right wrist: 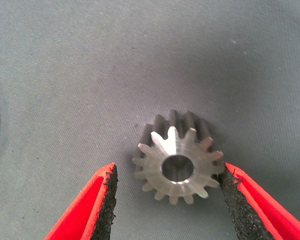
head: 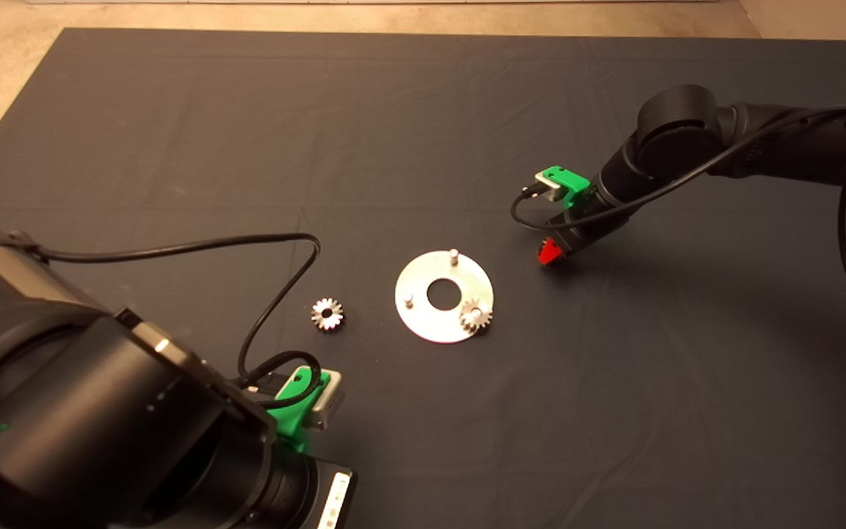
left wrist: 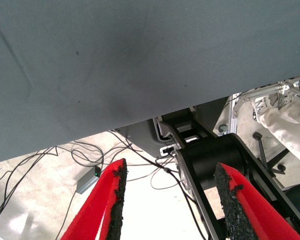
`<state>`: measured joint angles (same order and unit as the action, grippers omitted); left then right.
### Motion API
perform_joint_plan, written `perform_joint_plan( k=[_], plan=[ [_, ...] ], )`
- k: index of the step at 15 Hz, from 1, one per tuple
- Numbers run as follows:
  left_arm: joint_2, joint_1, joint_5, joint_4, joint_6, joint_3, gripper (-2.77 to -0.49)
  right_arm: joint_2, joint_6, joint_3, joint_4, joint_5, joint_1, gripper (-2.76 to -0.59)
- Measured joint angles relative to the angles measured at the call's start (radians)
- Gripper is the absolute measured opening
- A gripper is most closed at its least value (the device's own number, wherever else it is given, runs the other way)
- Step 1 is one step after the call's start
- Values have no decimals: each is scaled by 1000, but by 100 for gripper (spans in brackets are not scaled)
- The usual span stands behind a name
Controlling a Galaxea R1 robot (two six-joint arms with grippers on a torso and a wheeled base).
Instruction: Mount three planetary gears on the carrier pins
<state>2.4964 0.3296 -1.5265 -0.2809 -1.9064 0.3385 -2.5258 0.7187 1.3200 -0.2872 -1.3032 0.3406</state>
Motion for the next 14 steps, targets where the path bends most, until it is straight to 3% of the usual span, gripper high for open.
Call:
perform_joint_plan(
  k=[6, 7, 11, 14],
  plan=[
    [-1, 0, 0, 0, 0, 0, -208, -9, -16, 10, 0, -3, 0, -196],
    [-2, 0, 0, 0, 0, 0, -208, -9, -31, 12, 0, -3, 0, -207],
    [-6, 0, 0, 0, 0, 0, -208, -9, -50, 17, 0, -2, 0, -209],
    [-6, 0, 0, 0, 0, 0, -208, -9, -61, 19, 0, -4, 0, -223]
  ],
)
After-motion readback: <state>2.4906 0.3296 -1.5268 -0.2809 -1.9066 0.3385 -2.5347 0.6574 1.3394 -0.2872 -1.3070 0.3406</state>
